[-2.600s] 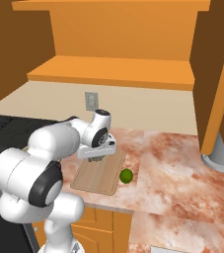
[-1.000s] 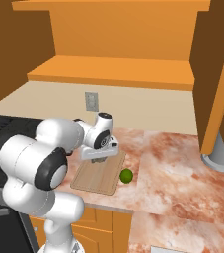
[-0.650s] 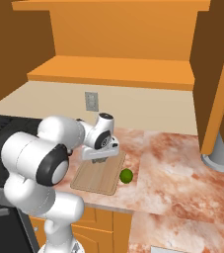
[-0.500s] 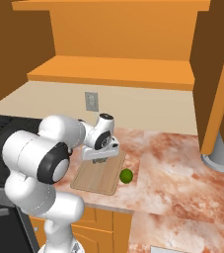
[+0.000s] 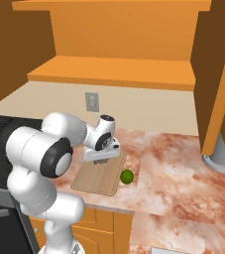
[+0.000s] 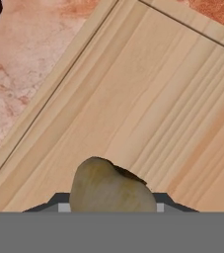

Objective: Open the cabinet. Place the bowl and condiment on the counter. Then place the lime and garlic on the cutting board.

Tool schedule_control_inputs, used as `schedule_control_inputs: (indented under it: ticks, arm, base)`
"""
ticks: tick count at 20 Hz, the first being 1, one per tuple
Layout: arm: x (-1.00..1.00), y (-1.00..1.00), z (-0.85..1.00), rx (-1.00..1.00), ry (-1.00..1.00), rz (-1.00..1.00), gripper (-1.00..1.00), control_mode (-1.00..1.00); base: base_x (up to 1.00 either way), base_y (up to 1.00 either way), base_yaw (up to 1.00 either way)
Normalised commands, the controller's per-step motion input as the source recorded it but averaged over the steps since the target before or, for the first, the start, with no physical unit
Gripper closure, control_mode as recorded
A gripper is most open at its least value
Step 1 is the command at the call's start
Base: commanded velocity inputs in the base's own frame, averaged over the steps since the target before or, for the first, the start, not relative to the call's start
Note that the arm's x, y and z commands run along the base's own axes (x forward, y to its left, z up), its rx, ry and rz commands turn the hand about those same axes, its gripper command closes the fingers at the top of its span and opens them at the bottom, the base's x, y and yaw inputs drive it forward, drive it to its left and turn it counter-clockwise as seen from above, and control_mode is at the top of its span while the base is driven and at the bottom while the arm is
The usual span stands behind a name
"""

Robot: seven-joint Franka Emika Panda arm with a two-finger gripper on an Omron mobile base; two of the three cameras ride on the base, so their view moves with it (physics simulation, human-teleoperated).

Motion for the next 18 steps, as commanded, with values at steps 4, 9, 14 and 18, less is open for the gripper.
schedule_control_inputs:
  ticks: [4,9,14,18]
  arm:
    - [0.08,0.0,-0.11,0.0,0.0,0.0,1.0,-1.0]
    - [0.09,0.0,-0.13,0.0,0.0,0.0,1.0,-1.0]
    - [0.08,0.0,-0.11,0.0,0.0,0.0,1.0,-1.0]
    - [0.02,0.0,-0.05,0.0,0.0,0.0,1.0,-1.0]
  base:
    - [0.0,0.0,0.0]
    - [0.0,0.0,0.0]
    - [0.0,0.0,0.0]
    - [0.0,0.0,0.0]
